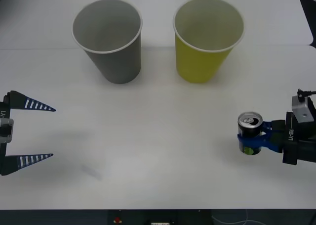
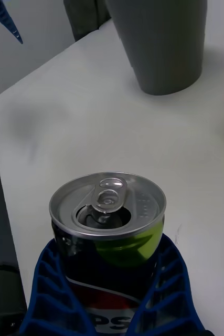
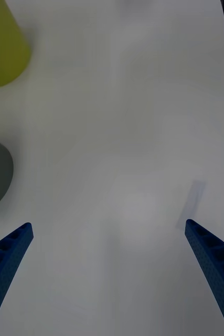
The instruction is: Put the can into the green bin and the plastic bottle into the gray bin
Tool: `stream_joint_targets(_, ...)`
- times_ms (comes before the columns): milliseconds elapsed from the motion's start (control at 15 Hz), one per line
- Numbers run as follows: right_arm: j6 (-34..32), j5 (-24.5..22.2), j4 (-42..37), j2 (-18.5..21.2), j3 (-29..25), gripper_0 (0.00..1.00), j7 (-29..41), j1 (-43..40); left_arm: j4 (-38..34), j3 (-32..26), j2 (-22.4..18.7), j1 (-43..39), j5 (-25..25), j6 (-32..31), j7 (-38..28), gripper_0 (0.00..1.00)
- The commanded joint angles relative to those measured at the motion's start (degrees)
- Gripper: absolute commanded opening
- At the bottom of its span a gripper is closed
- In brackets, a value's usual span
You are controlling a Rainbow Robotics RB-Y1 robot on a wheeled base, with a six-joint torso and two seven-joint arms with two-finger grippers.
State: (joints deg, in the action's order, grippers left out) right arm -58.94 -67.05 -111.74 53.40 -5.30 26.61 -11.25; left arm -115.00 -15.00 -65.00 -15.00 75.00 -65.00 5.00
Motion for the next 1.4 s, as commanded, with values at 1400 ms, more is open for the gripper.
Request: stream_joint_targets(1400,-10.05,-26.99,18.66,6.98,22.18,0.0,50.82,63.54,0.0,0.0,0.0,0.0,0.0,0.0,0.0,1.0)
